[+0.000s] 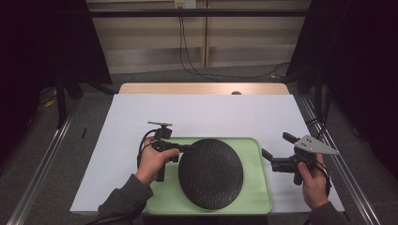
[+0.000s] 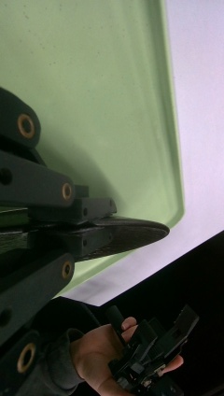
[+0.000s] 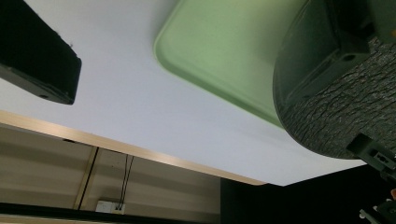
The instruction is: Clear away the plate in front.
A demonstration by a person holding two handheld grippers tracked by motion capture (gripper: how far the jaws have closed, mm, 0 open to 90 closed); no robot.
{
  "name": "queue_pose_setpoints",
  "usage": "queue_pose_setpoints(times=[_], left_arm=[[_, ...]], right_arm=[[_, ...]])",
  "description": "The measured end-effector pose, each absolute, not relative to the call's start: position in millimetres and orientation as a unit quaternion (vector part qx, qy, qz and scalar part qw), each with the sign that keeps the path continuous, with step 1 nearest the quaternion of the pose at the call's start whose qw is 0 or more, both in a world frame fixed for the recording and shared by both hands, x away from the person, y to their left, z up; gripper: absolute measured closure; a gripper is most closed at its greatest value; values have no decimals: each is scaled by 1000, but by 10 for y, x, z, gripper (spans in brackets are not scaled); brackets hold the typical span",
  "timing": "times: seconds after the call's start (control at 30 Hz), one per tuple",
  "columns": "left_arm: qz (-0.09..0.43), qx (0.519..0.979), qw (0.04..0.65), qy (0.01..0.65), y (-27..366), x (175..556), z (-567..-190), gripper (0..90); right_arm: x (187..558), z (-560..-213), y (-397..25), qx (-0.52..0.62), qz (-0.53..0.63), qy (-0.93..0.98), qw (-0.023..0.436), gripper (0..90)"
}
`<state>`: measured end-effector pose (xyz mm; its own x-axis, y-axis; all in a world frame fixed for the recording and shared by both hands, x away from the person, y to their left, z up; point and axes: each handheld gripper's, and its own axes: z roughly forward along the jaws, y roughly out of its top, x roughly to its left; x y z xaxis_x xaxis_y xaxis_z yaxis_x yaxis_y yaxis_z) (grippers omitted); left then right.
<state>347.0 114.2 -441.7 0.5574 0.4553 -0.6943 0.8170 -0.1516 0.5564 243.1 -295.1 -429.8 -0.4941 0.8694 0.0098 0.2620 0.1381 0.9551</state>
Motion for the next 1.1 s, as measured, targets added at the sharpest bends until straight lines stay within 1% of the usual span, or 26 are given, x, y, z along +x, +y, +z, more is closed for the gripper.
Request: queue_pose_setpoints(times=[0.4, 0.93, 1.03, 1.1], left_arm=[[-185, 712, 508, 447, 1172, 3444, -4538, 866], [-119, 731, 511, 436, 1194, 3420, -4651, 815], [-120, 724, 514, 445, 1206, 3418, -4694, 810], [-115, 727, 511, 444, 1218, 3419, -4716, 807]], right_arm=[[2431, -4302, -2943, 408, 514, 694, 296, 0], [2433, -4305, -2937, 406, 514, 696, 295, 0], [2431, -4305, -2936, 407, 513, 696, 295, 0], [2431, -4305, -2936, 404, 514, 697, 294, 0]])
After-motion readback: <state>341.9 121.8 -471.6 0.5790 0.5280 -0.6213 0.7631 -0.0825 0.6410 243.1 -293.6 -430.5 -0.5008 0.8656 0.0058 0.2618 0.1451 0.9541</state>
